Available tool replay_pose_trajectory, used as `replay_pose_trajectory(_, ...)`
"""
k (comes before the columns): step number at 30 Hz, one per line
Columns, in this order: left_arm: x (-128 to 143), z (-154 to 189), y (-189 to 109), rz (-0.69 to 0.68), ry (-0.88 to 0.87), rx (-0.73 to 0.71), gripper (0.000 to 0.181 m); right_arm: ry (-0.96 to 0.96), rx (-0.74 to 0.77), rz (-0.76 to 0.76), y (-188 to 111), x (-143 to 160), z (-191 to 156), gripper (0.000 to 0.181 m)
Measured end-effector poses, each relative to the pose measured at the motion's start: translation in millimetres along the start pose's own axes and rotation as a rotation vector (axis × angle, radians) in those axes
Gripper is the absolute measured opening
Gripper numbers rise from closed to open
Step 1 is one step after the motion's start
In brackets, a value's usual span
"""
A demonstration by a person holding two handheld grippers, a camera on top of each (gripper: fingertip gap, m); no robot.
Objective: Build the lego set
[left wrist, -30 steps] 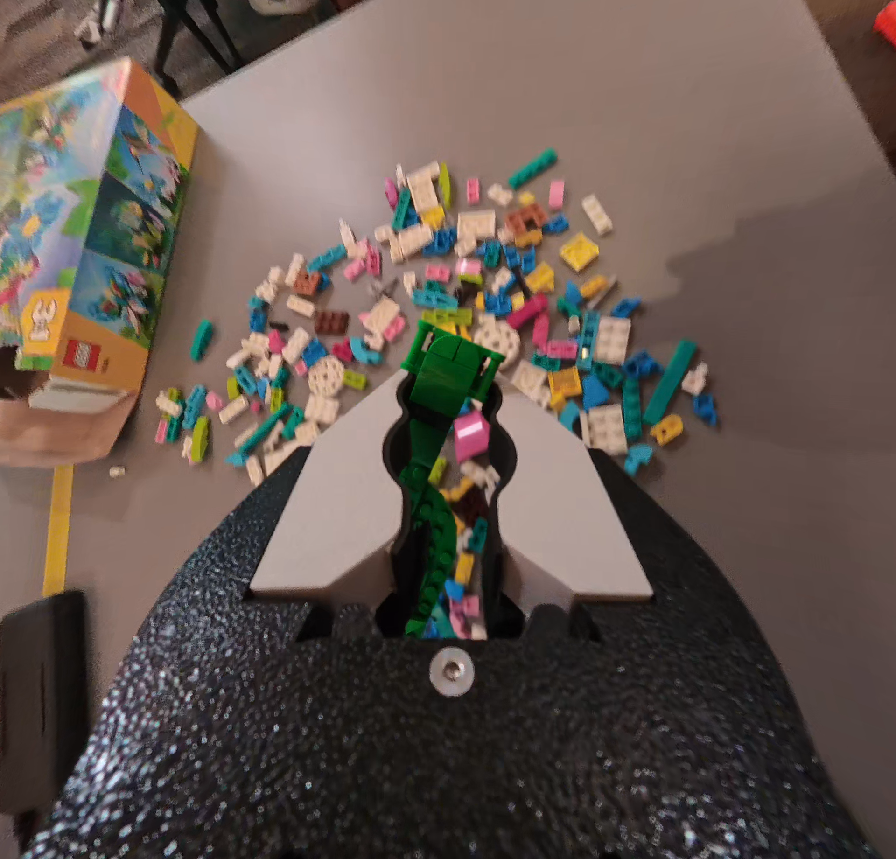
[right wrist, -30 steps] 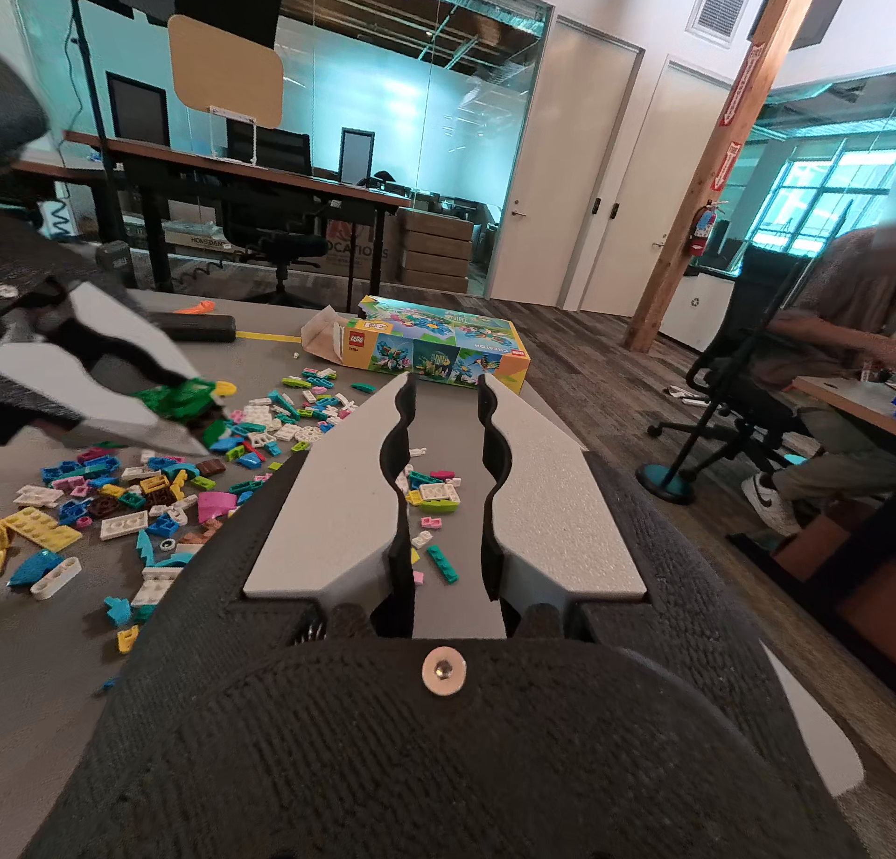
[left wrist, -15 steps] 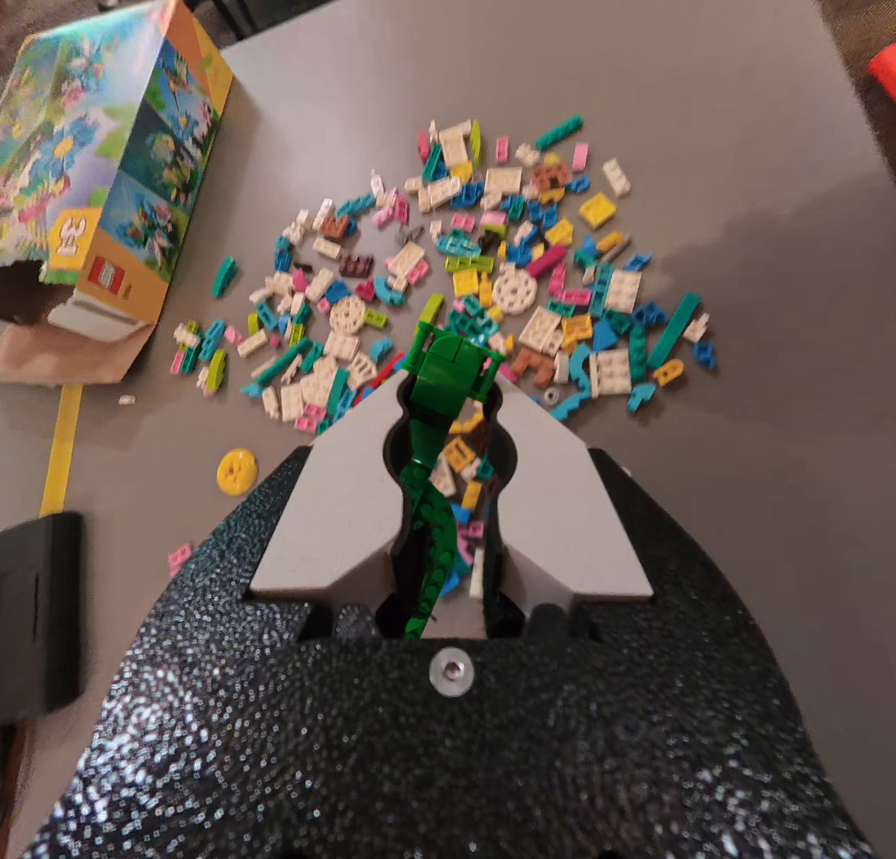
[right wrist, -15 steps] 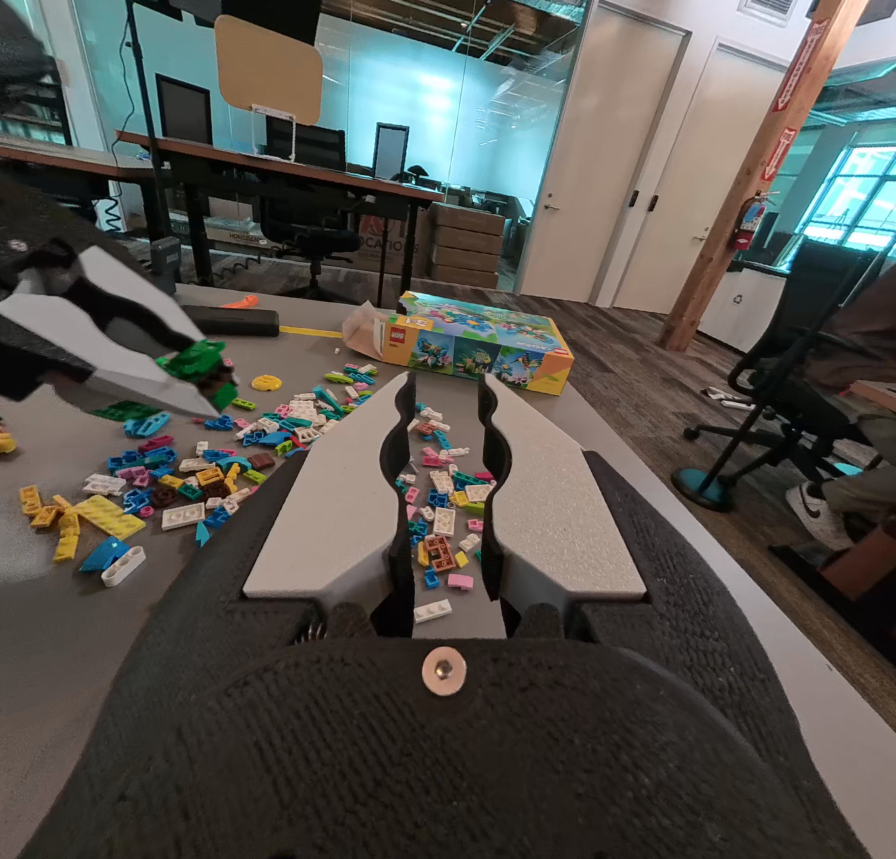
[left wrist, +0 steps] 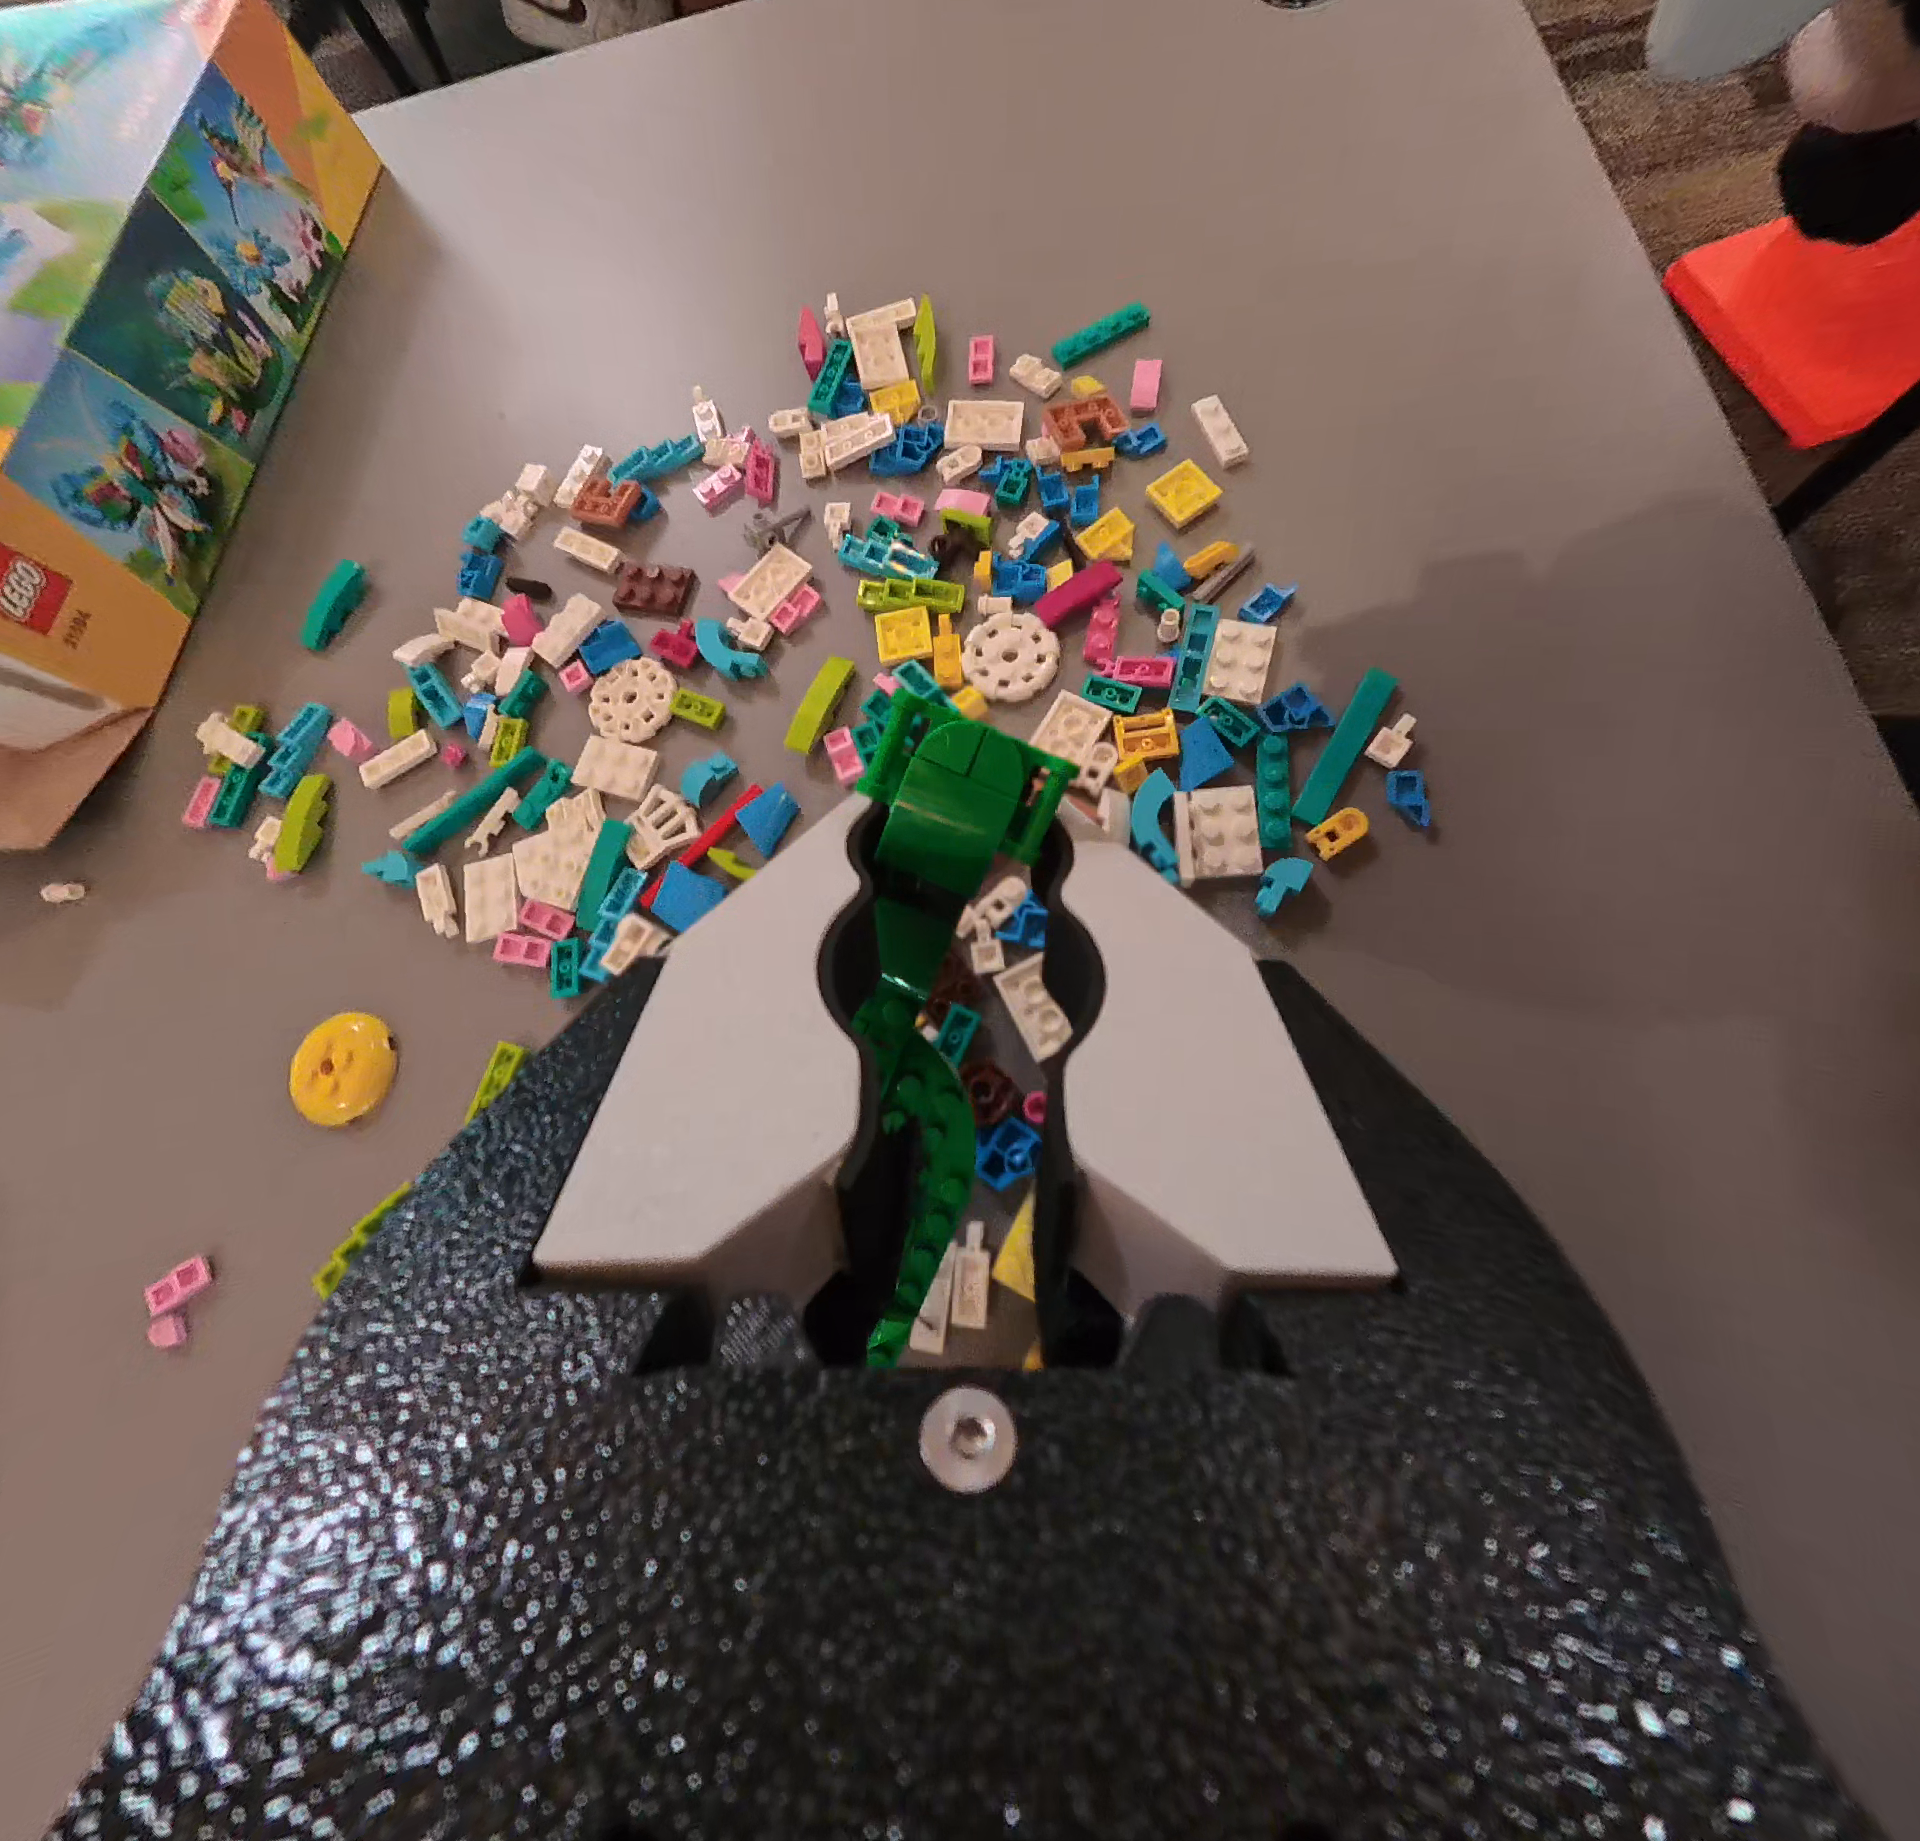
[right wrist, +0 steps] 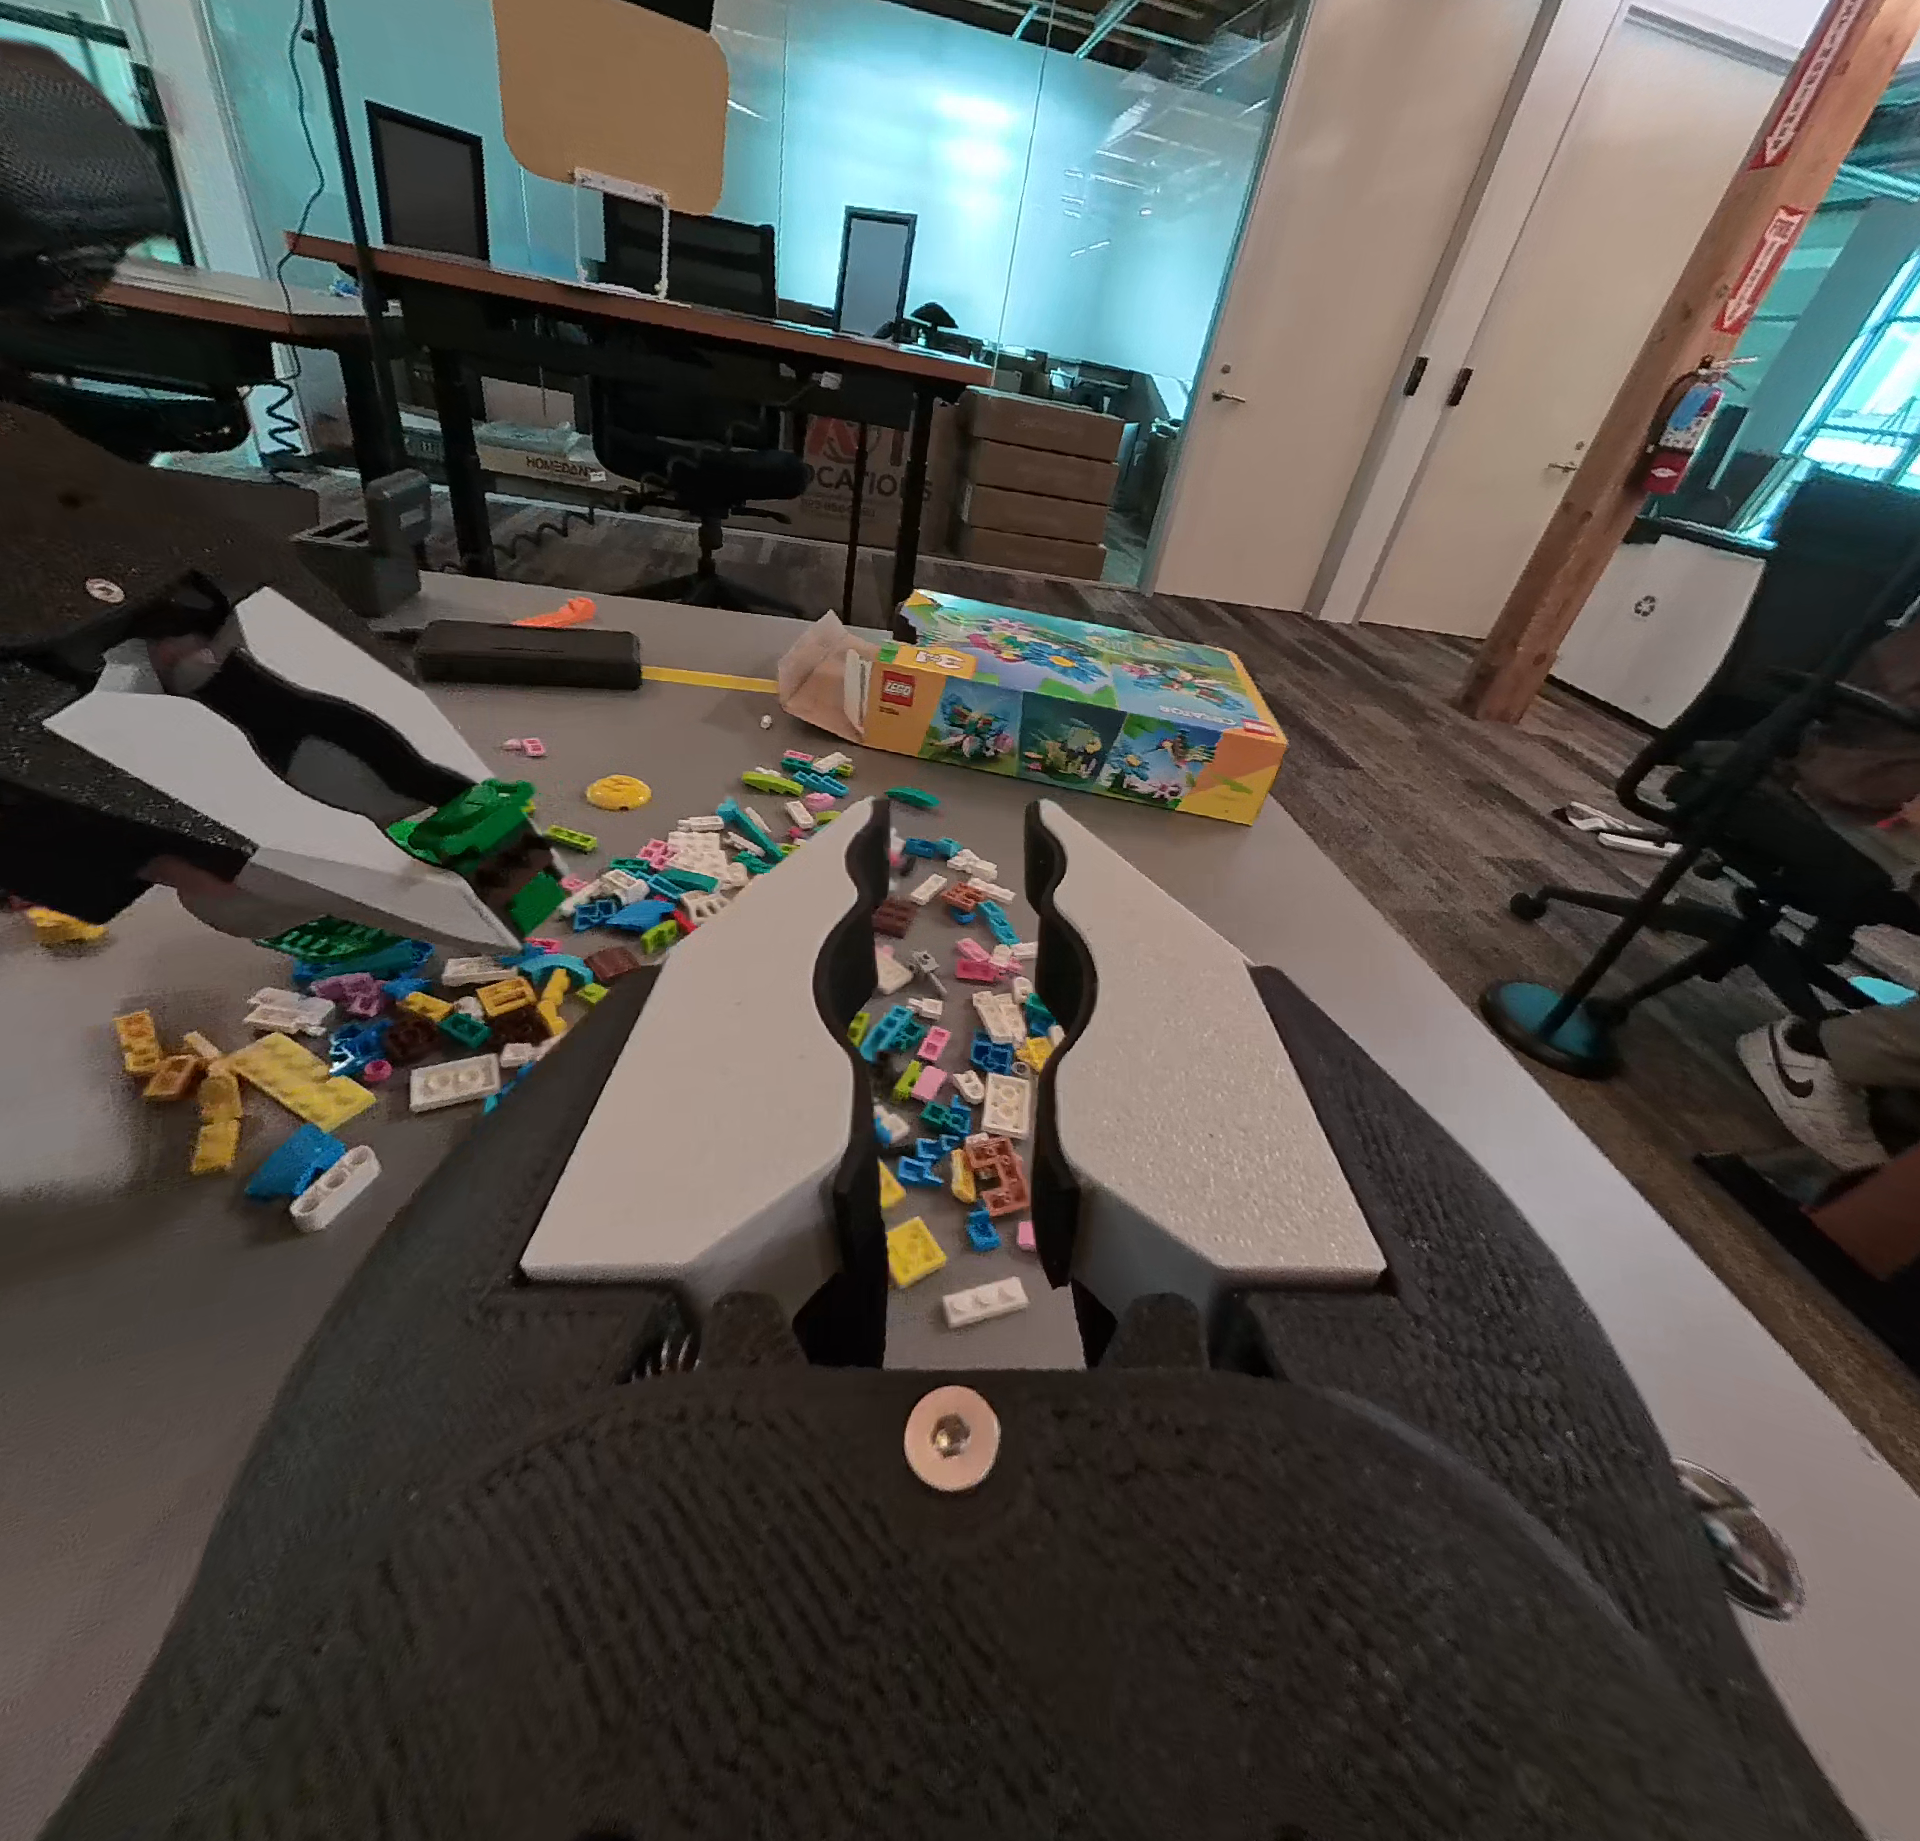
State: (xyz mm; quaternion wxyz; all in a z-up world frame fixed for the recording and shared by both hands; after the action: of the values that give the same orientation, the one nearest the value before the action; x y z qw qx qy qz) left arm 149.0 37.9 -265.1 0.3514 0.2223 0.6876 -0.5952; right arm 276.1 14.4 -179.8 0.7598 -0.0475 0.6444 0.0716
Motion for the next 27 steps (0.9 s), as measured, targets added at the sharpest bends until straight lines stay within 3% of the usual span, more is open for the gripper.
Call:
replay_pose_trajectory(11, 68, 31, -22, -0.081, 0.004, 0.065, 0.025, 0.007, -0.059, -0.045, 3, 8, -33, 0.026)
replay_pose_trajectory(20, 55, 82, -41, -0.011, 0.087, 0.183, 0.025, -0.019, -0.093, -0.048, 3, 3, -56, 0.026)
replay_pose_trajectory(27, 62, 118, -35, -0.132, 0.127, 0.3, 0.025, -0.009, -0.094, -0.048, -2, 2, -53, 0.026)
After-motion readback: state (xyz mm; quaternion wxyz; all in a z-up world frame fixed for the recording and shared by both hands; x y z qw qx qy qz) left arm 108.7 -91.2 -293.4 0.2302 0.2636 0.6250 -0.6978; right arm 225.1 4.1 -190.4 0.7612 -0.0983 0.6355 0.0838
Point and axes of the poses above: each gripper's, where its closed fingertips meet, y out along the fingers, x out of its underside, z = x × y across the jaws, the point moved 1 cm from there along -y, back along the fingers, and after that the axes turned 9 degrees about x, right-handed, at the moved point
